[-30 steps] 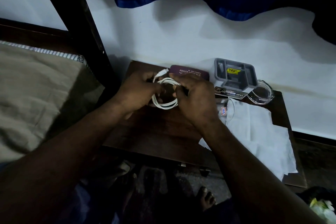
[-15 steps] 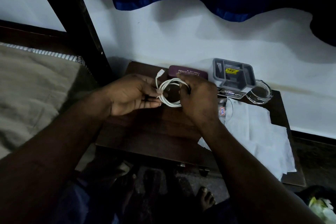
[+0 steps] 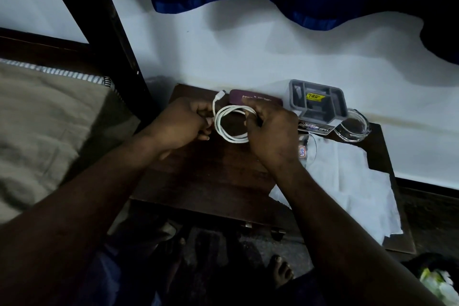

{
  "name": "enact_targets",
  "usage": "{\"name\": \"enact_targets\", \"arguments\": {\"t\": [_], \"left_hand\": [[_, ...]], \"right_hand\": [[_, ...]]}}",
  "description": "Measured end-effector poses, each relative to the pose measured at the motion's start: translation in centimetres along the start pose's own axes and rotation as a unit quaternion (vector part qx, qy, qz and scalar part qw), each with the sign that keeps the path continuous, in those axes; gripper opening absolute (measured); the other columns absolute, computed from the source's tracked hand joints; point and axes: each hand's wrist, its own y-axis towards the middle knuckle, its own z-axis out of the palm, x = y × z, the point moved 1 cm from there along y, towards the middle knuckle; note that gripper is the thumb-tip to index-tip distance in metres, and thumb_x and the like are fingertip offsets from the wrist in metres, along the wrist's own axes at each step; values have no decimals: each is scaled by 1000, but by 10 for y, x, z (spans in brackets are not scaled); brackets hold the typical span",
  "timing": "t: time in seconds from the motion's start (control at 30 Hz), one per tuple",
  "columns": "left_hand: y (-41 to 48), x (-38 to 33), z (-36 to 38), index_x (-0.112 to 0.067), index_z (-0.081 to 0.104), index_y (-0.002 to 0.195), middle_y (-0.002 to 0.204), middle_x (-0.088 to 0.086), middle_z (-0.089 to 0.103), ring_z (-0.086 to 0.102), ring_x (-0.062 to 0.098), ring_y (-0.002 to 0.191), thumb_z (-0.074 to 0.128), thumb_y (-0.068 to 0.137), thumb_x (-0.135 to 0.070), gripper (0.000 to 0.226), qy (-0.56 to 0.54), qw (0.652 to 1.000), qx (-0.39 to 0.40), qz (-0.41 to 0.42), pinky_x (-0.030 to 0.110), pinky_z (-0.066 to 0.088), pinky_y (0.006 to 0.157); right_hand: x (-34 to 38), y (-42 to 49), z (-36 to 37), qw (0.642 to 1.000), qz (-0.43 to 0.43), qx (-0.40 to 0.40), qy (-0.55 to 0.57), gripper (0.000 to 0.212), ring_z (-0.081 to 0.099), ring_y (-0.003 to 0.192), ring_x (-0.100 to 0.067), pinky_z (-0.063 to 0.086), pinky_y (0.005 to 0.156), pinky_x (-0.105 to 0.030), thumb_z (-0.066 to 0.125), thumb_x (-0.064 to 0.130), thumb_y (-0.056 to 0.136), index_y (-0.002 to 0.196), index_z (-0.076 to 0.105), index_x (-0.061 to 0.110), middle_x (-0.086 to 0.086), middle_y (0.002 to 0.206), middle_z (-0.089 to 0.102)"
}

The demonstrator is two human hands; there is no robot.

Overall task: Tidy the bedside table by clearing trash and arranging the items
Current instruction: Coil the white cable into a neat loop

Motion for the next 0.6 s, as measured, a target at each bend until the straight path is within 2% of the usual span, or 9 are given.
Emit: {"name": "enact_targets", "arguments": {"t": [0.1,0.17,0.2,0.27,0.33,0.37,0.43,0.5,0.6], "left_hand": [[-1,-2,2,-16,73,97,89,9,68,61,18,74,55,93,-7,21,-59,997,-11,-50,35,60,71],[-3,-2,3,-12,74,92,91,16,72,67,23,75,64,89,-24,16,-95,994,-12,-55,42,60,79],[-3,-1,5,-11,76,89,91,18,74,69,24,77,70,90,-29,20,-75,996,-23,-34,45,60,84],[-2,2,5,-11,76,87,86,14,77,71,21,79,74,92,-38,27,104,991,-63,54,43,58,83],[-3,3,5,-17,74,94,89,5,77,71,21,85,71,93,-41,24,281,945,-102,137,41,55,78],[-4,4,6,-19,73,102,95,4,76,71,23,90,70,94,-39,21,313,929,-106,166,40,54,79],[-5,7,9,-20,68,109,103,4,75,69,27,96,67,95,-32,19,338,915,-94,198,39,52,81],[-4,9,11,-19,68,113,106,4,75,70,27,98,66,93,-31,24,352,911,-90,196,41,53,84],[-3,10,10,-23,73,104,100,-4,76,70,19,95,65,80,-37,29,295,936,-114,154,39,55,86]], "right_hand": [[2,0,-1,1000,-15,-6,-22,36,75,102,-25,57,94,-34,68,0,86,118,77,12,-9,112,79],[5,-1,-1,998,-28,-2,-50,36,74,101,-29,57,92,-37,65,-1,87,119,77,11,-12,112,78],[7,-2,-1,998,-32,5,-62,37,74,102,-30,57,92,-37,64,-1,86,119,76,10,-12,112,77],[10,-4,1,996,-36,24,-74,38,73,106,-31,55,95,-39,62,-1,87,121,75,9,-13,116,76],[11,-4,3,995,-39,40,-77,40,72,108,-32,54,96,-41,61,0,87,124,74,10,-13,119,75],[11,-4,4,995,-37,46,-77,41,71,110,-31,53,97,-40,61,1,88,125,73,10,-13,120,75],[10,-4,7,996,-23,48,-72,44,70,113,-29,52,101,-38,62,2,87,129,71,10,-12,123,74],[9,-4,10,998,-3,44,-49,44,71,113,-28,52,102,-39,64,3,87,130,69,10,-10,123,74],[6,-2,14,998,44,36,23,37,73,103,-18,56,95,-40,70,6,85,122,71,13,-1,111,78]]}}
